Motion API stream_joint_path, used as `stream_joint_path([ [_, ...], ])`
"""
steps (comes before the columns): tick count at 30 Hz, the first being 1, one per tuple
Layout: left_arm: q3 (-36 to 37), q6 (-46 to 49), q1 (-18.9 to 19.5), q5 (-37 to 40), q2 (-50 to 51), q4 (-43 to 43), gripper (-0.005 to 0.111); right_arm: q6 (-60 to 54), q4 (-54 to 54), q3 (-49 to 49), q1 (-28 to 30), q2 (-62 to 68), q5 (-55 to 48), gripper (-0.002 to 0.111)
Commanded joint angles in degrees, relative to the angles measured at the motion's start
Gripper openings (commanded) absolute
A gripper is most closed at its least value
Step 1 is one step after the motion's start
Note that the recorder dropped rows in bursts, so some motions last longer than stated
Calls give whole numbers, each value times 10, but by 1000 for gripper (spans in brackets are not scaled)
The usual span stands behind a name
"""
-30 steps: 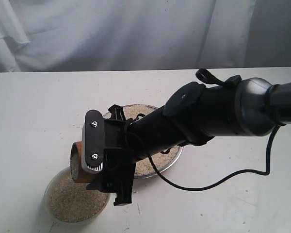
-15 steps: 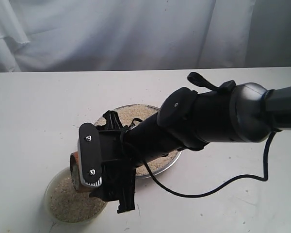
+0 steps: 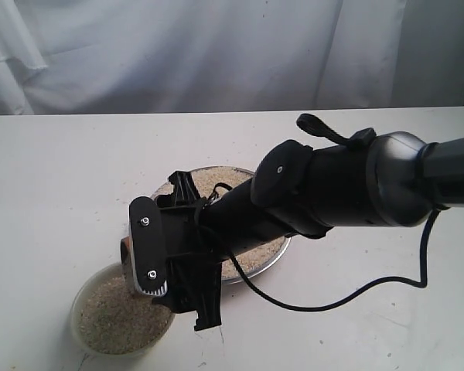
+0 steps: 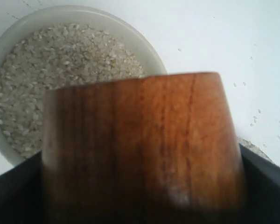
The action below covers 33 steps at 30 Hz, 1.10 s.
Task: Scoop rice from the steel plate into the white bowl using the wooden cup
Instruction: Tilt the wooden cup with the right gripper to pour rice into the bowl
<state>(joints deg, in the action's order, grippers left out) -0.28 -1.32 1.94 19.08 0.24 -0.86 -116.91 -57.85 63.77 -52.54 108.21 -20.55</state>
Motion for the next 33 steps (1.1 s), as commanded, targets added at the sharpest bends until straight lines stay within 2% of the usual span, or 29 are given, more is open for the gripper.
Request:
stream_joint_path([
  [1, 3, 0, -2, -8, -2, 1, 0, 4, 13, 0, -1, -9, 8, 0],
  [15, 3, 0, -2, -8, -2, 1, 0, 3, 51, 0, -1, -8, 20, 0],
  [20, 3, 0, -2, -8, -2, 1, 0, 3, 105, 0, -11, -8, 28, 0],
  [33, 3, 0, -2, -8, -2, 1, 0, 2, 110, 0, -23, -7, 60, 0],
])
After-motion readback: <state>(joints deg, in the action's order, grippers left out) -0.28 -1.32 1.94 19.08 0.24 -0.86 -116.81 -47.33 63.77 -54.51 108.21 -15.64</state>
